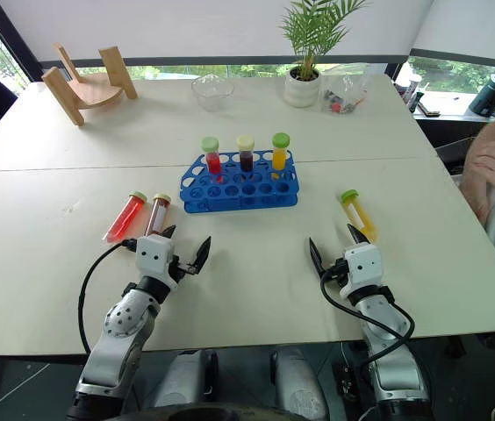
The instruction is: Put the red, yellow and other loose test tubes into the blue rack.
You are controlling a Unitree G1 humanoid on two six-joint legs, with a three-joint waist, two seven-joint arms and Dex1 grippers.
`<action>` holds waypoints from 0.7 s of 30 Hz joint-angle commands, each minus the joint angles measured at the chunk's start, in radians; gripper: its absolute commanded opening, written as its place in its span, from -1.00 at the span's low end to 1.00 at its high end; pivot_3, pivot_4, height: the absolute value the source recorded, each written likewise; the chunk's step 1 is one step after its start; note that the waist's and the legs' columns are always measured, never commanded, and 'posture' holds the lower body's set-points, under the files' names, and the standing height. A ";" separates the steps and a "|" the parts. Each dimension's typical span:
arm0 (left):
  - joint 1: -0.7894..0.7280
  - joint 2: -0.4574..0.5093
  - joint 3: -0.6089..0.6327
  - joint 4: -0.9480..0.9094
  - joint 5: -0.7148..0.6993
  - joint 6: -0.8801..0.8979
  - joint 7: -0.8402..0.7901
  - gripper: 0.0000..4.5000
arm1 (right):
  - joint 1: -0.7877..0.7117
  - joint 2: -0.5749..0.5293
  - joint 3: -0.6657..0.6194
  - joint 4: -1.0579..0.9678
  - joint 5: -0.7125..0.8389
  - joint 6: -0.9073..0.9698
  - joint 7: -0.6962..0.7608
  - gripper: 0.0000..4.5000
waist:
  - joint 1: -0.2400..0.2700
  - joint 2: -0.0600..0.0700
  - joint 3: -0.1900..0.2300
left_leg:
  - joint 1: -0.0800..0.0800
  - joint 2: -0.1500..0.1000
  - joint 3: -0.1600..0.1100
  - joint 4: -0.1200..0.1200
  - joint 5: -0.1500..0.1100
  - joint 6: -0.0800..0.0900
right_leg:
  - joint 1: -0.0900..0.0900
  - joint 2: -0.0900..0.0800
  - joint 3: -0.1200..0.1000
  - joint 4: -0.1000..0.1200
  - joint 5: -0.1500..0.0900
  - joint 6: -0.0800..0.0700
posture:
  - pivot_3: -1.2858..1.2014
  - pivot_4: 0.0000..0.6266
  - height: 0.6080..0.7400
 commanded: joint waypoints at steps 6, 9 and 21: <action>0.006 0.000 -0.008 0.004 0.004 0.011 0.000 0.98 | -0.012 -0.003 -0.002 -0.030 0.004 -0.006 0.007 1.00 | 0.000 0.000 0.000 | -0.001 0.000 0.000 0.000 0.000 0.000 | 0.000 0.000 0.000 -0.001 0.000 0.000 | 0.03 -0.52 1.00; 0.004 0.000 -0.007 0.007 0.002 0.012 -0.001 0.98 | -0.014 -0.003 -0.003 -0.028 0.004 -0.007 0.008 1.00 | 0.000 0.000 0.000 | -0.001 0.000 0.000 -0.001 0.000 0.000 | 0.000 -0.001 0.000 -0.001 0.000 0.000 | 0.03 -0.52 1.00; -0.015 0.008 -0.001 -0.027 -0.018 0.052 -0.020 0.98 | -0.011 -0.021 -0.010 -0.080 0.005 0.020 0.022 1.00 | 0.001 0.000 0.000 | -0.002 0.000 0.001 -0.001 0.000 0.000 | -0.001 -0.001 0.000 -0.001 0.000 0.000 | 0.03 -0.52 1.00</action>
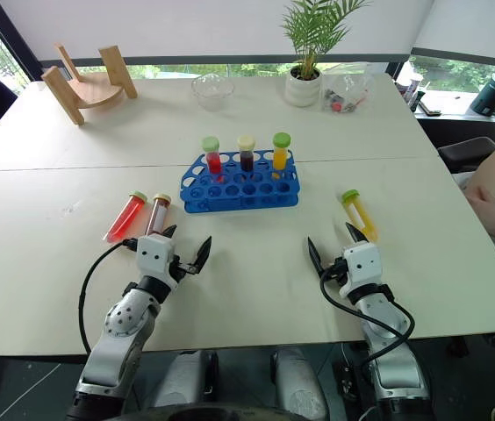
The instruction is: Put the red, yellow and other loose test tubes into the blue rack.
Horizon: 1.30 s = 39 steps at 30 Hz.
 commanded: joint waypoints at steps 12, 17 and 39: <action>-0.258 0.337 0.140 -0.346 -0.350 0.552 -0.329 0.98 | -0.352 -0.260 -0.093 -0.372 0.150 0.870 0.145 1.00 | -0.002 0.001 0.002 | -0.015 0.000 -0.002 0.001 0.000 0.000 | -0.013 0.003 -0.001 0.004 0.001 0.000 | 0.03 -0.52 1.00; -0.396 0.595 0.271 -0.339 -0.608 0.709 -0.583 0.98 | -0.628 -0.474 -0.062 -0.273 0.282 1.332 0.289 1.00 | -0.004 0.001 0.007 | -0.015 0.000 -0.002 0.000 0.000 0.001 | -0.014 0.004 -0.002 0.003 0.001 0.000 | 0.03 -0.52 1.00; -0.457 0.868 0.302 -0.169 -0.718 0.631 -1.014 0.99 | -1.188 -0.515 0.528 0.718 0.150 1.219 0.743 0.89 | -0.041 0.000 0.018 | -0.029 0.001 0.000 0.007 -0.004 0.009 | -0.026 0.004 -0.002 0.004 0.003 0.005 | 0.03 -0.52 1.00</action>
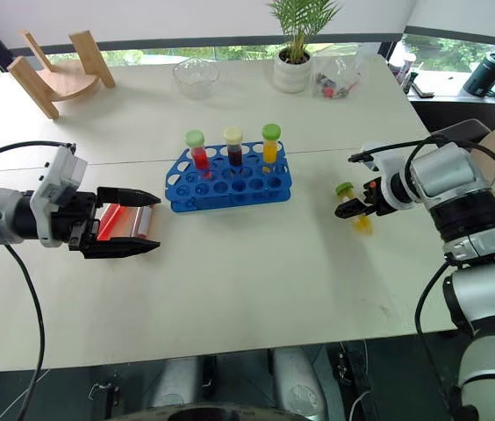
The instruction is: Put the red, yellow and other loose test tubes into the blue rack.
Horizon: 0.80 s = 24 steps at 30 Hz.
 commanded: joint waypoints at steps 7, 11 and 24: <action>0.008 0.009 0.040 -0.033 -0.010 -0.021 0.020 1.00 | -0.058 0.074 0.055 0.151 -0.141 -0.156 0.130 -0.50 | -0.015 -0.001 0.000 | 0.005 0.000 -0.001 0.000 0.000 0.000 | 0.004 0.000 0.000 0.002 0.001 0.001 | 0.03 -0.52 1.00; 0.013 0.012 0.052 -0.029 -0.006 -0.025 0.037 1.00 | -0.068 0.068 0.009 0.087 -0.152 -0.148 0.144 -0.64 | -0.017 -0.001 0.000 | 0.007 0.000 -0.001 -0.002 0.000 0.000 | 0.004 0.001 0.000 0.004 0.001 0.001 | 0.03 -0.52 1.00; 0.050 -0.004 0.102 -0.068 -0.039 -0.001 0.137 1.00 | 0.415 0.442 -0.685 -0.751 0.189 -0.431 -0.238 -0.64 | -0.002 0.003 0.002 | 0.002 0.000 -0.006 -0.001 0.001 -0.002 | 0.001 0.000 -0.003 0.008 0.001 0.002 | 0.03 -0.52 1.00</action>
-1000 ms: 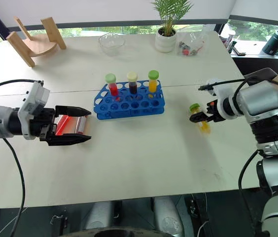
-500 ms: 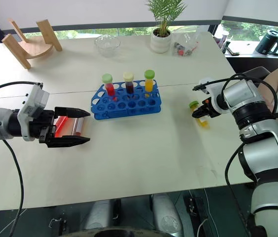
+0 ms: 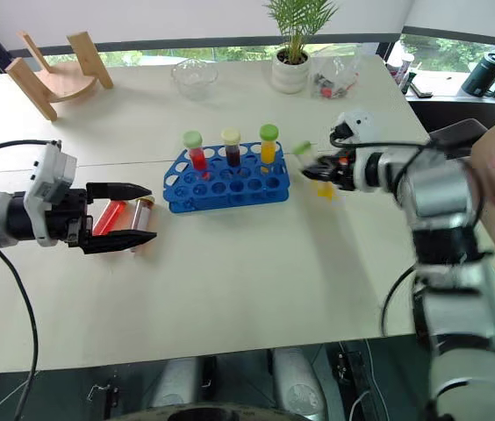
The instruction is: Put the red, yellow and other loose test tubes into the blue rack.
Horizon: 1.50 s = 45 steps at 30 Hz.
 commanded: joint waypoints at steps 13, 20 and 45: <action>-0.034 0.007 0.037 -0.055 -0.060 0.035 0.072 1.00 | 0.062 0.283 0.004 0.255 -0.006 -0.663 -0.128 -0.64 | -0.011 0.000 0.000 | 0.007 -0.001 0.001 0.001 0.003 -0.004 | 0.003 0.000 0.001 0.006 0.001 0.001 | 0.03 -0.52 1.00; -0.018 0.010 0.045 -0.078 -0.076 0.048 0.091 1.00 | 0.031 0.284 0.031 0.410 -0.019 -0.787 -0.116 -0.64 | -0.012 0.000 0.000 | 0.007 -0.001 0.001 0.000 0.003 -0.005 | 0.003 0.000 0.001 0.007 0.001 0.001 | 0.03 -0.52 1.00; 0.007 -0.024 0.045 -0.102 -0.090 0.069 0.157 1.00 | -0.001 0.284 0.086 0.636 -0.074 -0.959 -0.107 0.02 | -0.014 0.000 0.000 | 0.013 -0.001 0.002 0.000 0.003 -0.005 | 0.007 0.000 0.003 0.009 0.001 0.000 | 0.03 -0.52 1.00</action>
